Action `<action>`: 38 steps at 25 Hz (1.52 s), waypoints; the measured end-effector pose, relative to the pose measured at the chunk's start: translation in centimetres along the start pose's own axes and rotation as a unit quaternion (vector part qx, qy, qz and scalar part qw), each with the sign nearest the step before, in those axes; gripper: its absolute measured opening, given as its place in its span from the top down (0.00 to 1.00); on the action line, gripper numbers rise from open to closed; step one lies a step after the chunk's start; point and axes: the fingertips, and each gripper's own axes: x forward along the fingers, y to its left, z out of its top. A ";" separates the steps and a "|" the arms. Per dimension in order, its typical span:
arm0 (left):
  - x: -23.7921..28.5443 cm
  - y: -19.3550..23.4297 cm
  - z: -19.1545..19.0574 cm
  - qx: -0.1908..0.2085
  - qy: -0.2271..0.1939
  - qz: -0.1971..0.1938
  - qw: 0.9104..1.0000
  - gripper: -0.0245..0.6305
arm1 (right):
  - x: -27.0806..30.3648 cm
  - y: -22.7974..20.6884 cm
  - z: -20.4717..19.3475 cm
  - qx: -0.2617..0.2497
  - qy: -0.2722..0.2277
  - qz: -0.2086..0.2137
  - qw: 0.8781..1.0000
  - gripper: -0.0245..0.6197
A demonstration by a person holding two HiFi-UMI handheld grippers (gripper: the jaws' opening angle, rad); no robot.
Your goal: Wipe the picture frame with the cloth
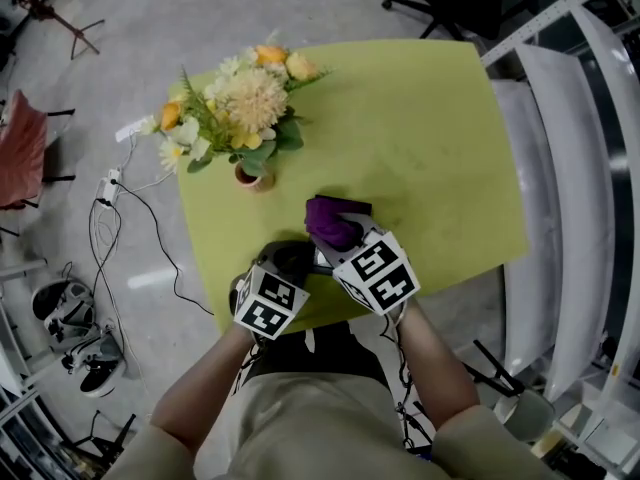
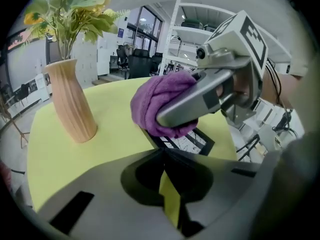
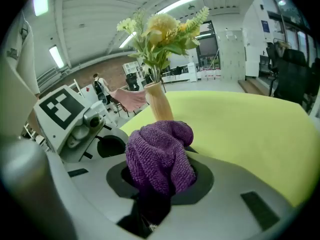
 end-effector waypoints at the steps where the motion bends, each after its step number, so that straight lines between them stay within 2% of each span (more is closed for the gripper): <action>1: 0.0 0.0 0.0 0.000 0.001 0.000 1.000 0.95 | 0.7 0.3 -0.4 -0.001 0.007 0.000 1.000 0.80; 5: 0.0 0.1 -0.1 0.001 0.000 -0.005 1.000 0.95 | 2.0 0.2 -1.8 -0.024 0.038 -0.023 0.999 0.80; 9: 0.0 0.2 -0.3 -0.004 -0.004 -0.006 1.000 0.95 | 1.2 -1.0 -3.5 -0.026 0.063 -0.051 0.996 0.80; 14: 0.0 0.2 -0.2 -0.009 -0.007 -0.007 1.000 0.95 | -1.9 -3.4 -5.6 -0.003 0.079 -0.095 0.992 0.80; 16: 0.0 0.4 -0.2 -0.014 -0.007 -0.009 1.000 0.95 | -3.0 -4.2 -6.0 0.017 0.076 -0.107 0.991 0.80; 20: 0.1 0.5 -0.3 -0.016 -0.009 -0.014 1.000 0.95 | -5.2 -5.0 -5.6 0.021 0.087 -0.151 0.984 0.80; 22: 0.1 0.4 -0.2 -0.015 -0.009 -0.018 1.000 0.95 | -6.1 -4.4 -4.4 0.047 0.053 -0.140 0.988 0.80; 24: 0.1 0.4 -0.1 -0.012 -0.011 -0.019 1.000 0.95 | -6.1 -2.8 -3.0 0.062 0.019 -0.107 0.992 0.80; 27: 0.1 0.4 -0.2 -0.015 -0.010 -0.020 1.000 0.95 | -4.4 0.2 -2.0 0.068 0.002 -0.048 0.997 0.80; 30: 0.1 0.3 -0.2 -0.012 -0.009 -0.021 1.000 0.95 | -2.2 2.4 -2.6 0.080 0.016 -0.006 0.997 0.80; 33: 0.1 0.3 -0.3 -0.009 -0.009 -0.021 1.000 0.95 | -0.3 3.9 -4.5 0.089 0.045 0.013 0.995 0.80; 38: 0.2 0.5 -0.3 -0.013 -0.011 -0.020 1.000 0.95 | 0.3 5.1 -6.7 0.055 0.076 0.031 0.995 0.80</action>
